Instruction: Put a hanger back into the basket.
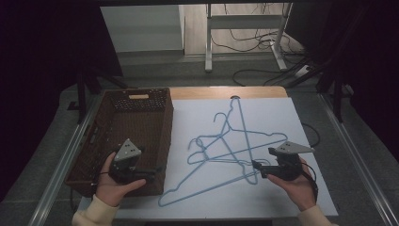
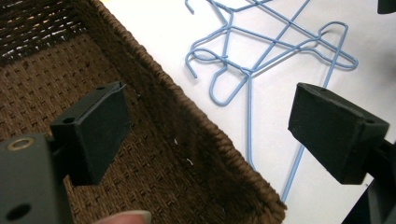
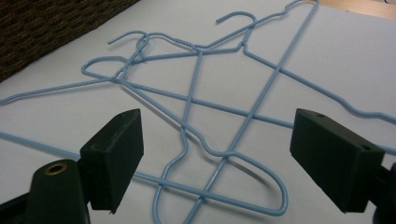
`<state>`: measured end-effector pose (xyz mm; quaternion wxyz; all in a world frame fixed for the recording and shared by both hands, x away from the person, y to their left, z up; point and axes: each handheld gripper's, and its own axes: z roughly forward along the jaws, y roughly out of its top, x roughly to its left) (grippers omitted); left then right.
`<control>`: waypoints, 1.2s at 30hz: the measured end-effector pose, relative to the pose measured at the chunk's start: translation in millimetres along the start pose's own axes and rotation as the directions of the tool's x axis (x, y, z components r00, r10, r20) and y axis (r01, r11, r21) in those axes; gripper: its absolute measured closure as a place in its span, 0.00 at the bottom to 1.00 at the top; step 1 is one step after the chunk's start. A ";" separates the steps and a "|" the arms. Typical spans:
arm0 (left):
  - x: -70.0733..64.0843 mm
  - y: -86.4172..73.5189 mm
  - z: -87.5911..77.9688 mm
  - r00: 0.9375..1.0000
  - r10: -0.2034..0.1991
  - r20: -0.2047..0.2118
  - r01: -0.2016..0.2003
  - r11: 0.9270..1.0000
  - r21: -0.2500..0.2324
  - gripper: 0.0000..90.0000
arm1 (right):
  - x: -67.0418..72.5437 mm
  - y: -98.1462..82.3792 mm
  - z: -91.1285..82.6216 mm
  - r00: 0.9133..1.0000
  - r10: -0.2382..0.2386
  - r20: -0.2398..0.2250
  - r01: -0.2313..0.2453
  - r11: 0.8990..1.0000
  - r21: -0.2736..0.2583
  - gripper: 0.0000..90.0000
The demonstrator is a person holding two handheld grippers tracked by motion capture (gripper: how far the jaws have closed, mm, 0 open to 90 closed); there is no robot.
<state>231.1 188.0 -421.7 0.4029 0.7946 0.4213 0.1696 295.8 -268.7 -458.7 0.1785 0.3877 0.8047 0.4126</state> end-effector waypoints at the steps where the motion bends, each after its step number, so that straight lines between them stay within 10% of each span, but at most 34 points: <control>1: -0.1 1.0 -0.3 1.000 -0.001 0.004 0.001 1.000 -0.002 0.14 | -0.6 0.0 -1.2 1.000 0.018 0.000 -0.018 1.000 0.005 0.21; 14: -0.3 -1.3 -2.2 1.000 -0.006 0.006 0.006 1.000 0.000 0.15 | 19.1 19.9 19.4 0.999 -0.004 -0.034 0.005 0.999 0.045 0.26; 36: -4.1 -8.7 -1.1 1.000 0.007 0.007 -0.008 1.000 0.021 0.16 | 65.9 68.0 115.7 0.995 -0.013 -0.104 0.033 0.981 0.191 0.41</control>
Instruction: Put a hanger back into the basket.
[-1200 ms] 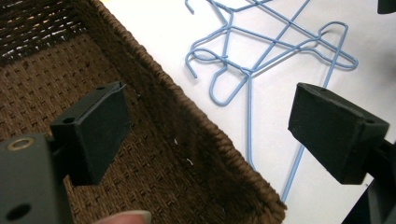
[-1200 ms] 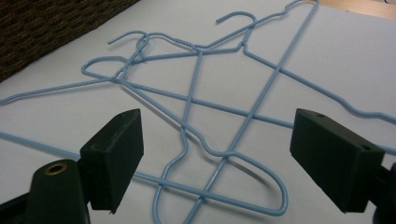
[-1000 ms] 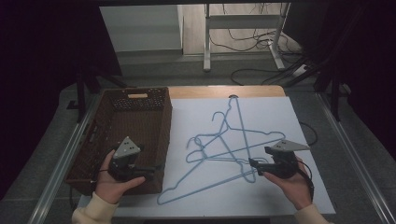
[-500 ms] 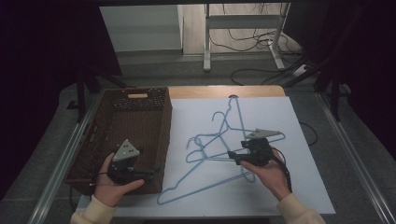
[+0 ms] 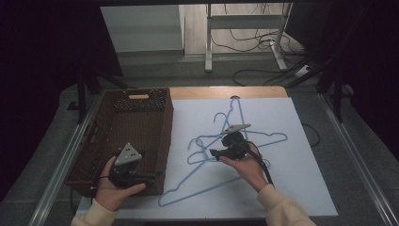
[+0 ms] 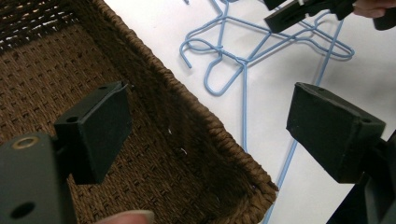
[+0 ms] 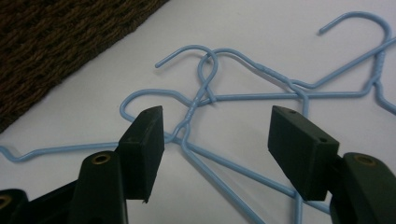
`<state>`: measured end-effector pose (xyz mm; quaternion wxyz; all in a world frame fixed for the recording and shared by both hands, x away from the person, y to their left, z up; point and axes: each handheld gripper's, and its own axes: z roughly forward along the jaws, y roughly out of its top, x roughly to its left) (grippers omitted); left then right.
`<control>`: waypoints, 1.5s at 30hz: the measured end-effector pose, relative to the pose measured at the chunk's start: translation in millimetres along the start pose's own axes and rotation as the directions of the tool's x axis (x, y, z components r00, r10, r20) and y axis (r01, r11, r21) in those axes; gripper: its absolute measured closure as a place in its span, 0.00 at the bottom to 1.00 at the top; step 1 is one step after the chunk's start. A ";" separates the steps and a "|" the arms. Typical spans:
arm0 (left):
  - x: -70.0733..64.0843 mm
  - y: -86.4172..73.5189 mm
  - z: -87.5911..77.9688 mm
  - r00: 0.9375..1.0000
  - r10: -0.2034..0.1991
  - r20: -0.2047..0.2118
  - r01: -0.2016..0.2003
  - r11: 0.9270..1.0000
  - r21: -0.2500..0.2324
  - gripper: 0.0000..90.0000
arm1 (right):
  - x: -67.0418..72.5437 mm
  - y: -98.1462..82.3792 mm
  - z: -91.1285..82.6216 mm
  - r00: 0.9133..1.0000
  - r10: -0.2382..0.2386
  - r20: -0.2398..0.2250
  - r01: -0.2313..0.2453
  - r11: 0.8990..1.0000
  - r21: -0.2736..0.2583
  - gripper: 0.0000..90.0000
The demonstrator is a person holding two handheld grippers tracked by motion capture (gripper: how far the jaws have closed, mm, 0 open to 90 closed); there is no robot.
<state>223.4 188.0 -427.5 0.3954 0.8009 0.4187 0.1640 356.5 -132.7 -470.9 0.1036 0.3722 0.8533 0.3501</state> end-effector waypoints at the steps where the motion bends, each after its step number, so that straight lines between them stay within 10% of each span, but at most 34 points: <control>1: -0.2 0.3 0.1 1.000 -0.001 -0.001 0.001 1.000 -0.001 0.16 | 1.0 2.0 4.4 1.000 0.005 -0.003 -0.005 1.000 0.009 0.42; 21: 1.2 0.9 2.7 1.000 0.001 -0.008 -0.001 1.000 0.002 0.16 | 17.8 12.5 70.9 0.999 0.020 0.027 -0.025 0.981 0.194 0.76; 27: 0.3 1.1 2.9 1.000 0.008 -0.007 -0.008 1.000 0.005 0.16 | 17.1 12.5 68.9 0.993 0.103 0.056 -0.112 0.972 0.204 0.87; 38: -3.3 2.7 2.8 1.000 0.018 -0.009 -0.018 1.000 0.004 0.16 | 14.5 10.7 55.0 0.992 0.115 0.061 -0.124 0.976 0.180 0.95; 45: -18.5 9.8 3.8 0.999 0.052 0.013 -0.052 0.999 -0.005 0.16 | 17.1 12.2 19.6 0.992 0.113 0.050 -0.116 0.991 0.073 0.95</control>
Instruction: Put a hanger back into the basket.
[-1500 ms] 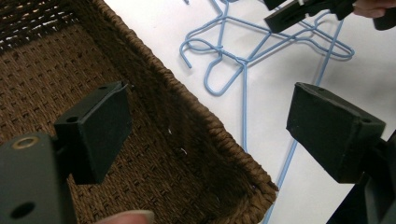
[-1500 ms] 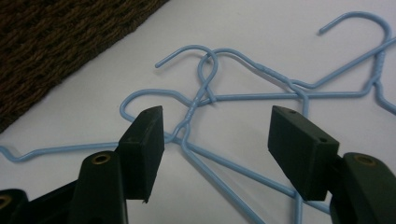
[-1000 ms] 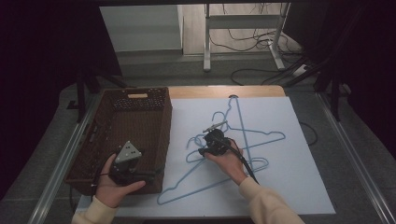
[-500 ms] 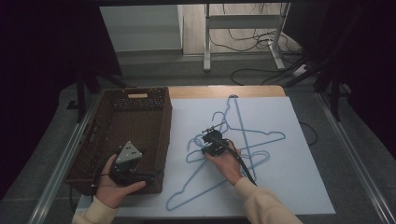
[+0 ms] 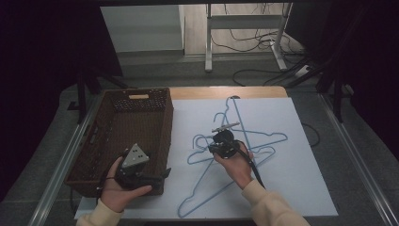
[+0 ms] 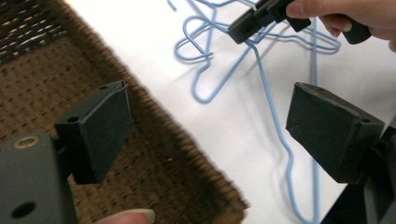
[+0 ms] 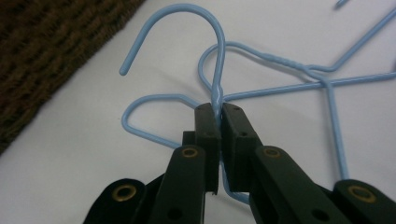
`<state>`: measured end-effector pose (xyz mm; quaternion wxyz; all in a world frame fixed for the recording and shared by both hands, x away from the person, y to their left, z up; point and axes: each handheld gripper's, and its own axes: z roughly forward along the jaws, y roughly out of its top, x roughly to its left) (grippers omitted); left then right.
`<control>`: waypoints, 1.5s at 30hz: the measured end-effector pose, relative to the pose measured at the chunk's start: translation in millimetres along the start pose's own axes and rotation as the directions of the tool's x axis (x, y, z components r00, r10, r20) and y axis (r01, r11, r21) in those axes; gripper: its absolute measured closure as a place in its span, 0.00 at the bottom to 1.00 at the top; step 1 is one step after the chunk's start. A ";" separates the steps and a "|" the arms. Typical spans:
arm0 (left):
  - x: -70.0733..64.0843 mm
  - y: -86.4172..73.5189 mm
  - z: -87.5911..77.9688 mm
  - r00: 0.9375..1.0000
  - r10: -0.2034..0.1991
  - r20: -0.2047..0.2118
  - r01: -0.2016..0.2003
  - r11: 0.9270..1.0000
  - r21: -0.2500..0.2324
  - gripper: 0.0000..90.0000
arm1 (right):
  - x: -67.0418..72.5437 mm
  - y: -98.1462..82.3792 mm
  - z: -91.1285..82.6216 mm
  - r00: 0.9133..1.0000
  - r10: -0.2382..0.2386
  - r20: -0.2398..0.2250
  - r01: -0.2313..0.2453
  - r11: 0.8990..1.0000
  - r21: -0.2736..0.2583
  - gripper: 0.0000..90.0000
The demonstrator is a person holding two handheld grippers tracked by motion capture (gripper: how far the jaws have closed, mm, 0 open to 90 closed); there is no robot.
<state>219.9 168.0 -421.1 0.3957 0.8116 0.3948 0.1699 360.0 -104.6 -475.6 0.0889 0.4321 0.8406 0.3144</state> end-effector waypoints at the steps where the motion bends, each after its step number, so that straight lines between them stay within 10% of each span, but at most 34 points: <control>1: 0.0 0.0 0.0 1.000 0.000 0.000 0.000 1.000 0.000 0.16 | -0.4 -0.5 -3.6 1.000 0.002 -0.001 -0.002 1.000 -0.009 0.95; 10: -25.2 12.2 24.9 0.997 0.012 0.079 -0.016 0.998 0.058 0.19 | -9.2 -12.6 -39.5 0.997 0.002 -0.078 -0.012 0.992 -0.129 0.95; 23: -55.8 27.1 68.2 0.986 0.059 0.158 -0.083 0.985 0.151 0.21 | -19.6 -23.8 -52.1 0.993 -0.004 -0.115 -0.014 0.989 -0.150 0.95; 38: -64.0 23.6 119.2 0.976 -0.020 0.219 -0.032 0.972 0.233 0.30 | -17.0 -27.0 -58.5 0.993 -0.011 -0.116 -0.008 0.986 -0.167 0.95; 45: -63.1 17.8 141.9 0.966 -0.068 0.248 -0.003 0.962 0.274 0.49 | -17.2 -28.5 -62.3 0.990 0.007 -0.137 -0.032 0.983 -0.183 0.95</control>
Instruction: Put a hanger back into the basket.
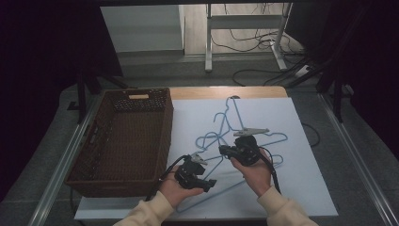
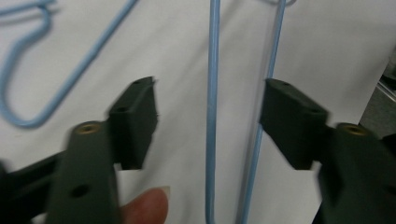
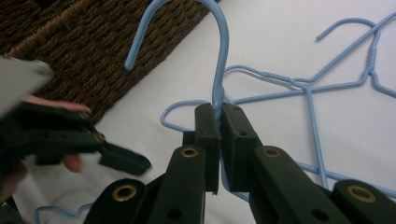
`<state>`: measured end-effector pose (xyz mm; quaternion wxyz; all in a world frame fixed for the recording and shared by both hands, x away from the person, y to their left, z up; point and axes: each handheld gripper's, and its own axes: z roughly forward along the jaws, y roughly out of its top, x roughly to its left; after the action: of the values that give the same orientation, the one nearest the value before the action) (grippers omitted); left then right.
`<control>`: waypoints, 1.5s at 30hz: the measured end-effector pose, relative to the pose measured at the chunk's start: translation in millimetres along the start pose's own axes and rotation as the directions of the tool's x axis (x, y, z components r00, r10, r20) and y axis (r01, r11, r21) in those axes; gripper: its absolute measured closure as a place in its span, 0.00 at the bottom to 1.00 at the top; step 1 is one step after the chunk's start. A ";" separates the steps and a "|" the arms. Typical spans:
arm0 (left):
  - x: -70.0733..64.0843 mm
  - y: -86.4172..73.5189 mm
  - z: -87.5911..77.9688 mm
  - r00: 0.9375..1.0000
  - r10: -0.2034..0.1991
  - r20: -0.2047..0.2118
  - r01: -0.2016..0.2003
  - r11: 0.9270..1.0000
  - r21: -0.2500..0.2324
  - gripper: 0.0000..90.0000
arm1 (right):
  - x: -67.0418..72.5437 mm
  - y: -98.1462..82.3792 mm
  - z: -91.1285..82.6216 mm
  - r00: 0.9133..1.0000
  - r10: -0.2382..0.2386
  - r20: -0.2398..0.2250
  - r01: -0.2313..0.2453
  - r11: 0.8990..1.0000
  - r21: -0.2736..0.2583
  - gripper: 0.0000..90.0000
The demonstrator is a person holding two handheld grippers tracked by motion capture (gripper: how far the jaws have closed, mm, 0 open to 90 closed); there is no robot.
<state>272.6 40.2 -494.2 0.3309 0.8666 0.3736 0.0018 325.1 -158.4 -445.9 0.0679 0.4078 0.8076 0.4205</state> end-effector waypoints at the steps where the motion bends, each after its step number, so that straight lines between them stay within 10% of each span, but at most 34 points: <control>1: 2.4 0.9 3.3 1.000 -0.006 0.014 0.005 1.000 0.007 0.53 | -0.1 -0.2 -0.7 1.000 0.003 -0.002 -0.003 1.000 -0.005 0.95; 12: 8.4 -0.4 4.9 0.997 -0.017 0.077 0.017 1.000 0.006 0.93 | -1.0 -0.8 -5.6 1.000 0.019 -0.023 -0.019 1.000 -0.018 0.95; 20: 8.0 -0.9 -0.9 0.992 -0.005 0.128 0.006 1.000 -0.006 0.95 | -3.4 -1.8 -7.9 0.998 0.041 -0.056 -0.042 0.999 -0.024 0.88; 25: 6.6 -1.0 -11.8 0.987 0.008 0.159 -0.001 0.999 -0.046 0.95 | -8.3 -3.2 -17.5 0.997 -0.011 -0.080 0.005 0.997 -0.078 0.39; 29: 4.2 -0.3 -21.3 0.984 0.016 0.180 -0.003 0.997 -0.074 0.96 | -15.4 -8.9 -33.2 0.996 -0.034 -0.081 0.024 0.993 -0.118 0.26; 45: -0.5 5.5 -57.4 0.976 0.033 0.217 -0.001 0.990 -0.144 0.95 | -54.5 -34.6 -102.5 0.999 -0.021 -0.045 0.007 0.956 -0.293 0.21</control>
<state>261.4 70.0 -446.1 0.4314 0.8386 0.3265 -0.0638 293.7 -272.2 -418.7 0.1111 0.3774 0.7407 0.5445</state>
